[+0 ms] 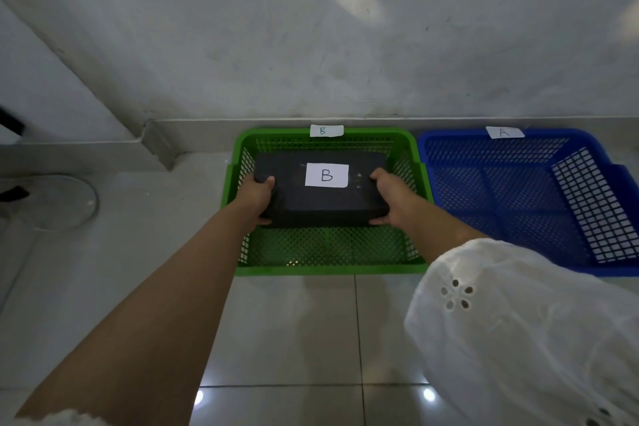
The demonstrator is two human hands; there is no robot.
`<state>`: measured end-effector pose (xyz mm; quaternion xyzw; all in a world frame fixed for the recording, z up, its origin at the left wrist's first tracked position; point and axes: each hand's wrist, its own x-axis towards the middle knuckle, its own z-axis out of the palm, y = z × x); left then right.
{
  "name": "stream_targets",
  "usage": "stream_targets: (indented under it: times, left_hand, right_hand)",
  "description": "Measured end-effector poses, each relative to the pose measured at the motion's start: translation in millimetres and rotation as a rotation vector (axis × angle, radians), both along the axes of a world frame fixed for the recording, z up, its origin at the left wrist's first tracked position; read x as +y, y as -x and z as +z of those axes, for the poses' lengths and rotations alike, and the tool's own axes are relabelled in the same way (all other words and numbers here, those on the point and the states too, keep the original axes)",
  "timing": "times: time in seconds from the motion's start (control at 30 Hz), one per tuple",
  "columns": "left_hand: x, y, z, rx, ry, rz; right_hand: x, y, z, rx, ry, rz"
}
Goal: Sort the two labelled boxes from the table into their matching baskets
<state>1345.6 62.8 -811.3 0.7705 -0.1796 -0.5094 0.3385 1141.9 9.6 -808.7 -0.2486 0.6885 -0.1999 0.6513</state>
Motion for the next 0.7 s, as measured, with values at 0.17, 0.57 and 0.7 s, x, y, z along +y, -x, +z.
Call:
stream_targets:
  times: [0.17, 0.57, 0.7]
  left_hand:
    - [-1.8, 6.1, 11.4, -0.214, 0.039, -0.092]
    - [29.0, 34.9, 260.1, -0.843, -0.033, -0.709]
    - [28.4, 43.1, 389.5, -0.942, 0.018, -0.804]
  right_hand:
    - [-3.0, -7.4, 11.7, 0.130, 0.081, 0.013]
    - [34.2, 7.9, 259.9, 0.785, 0.528, 0.697]
    - [37.5, 17.1, 391.0, 0.871, 0.694, 0.836]
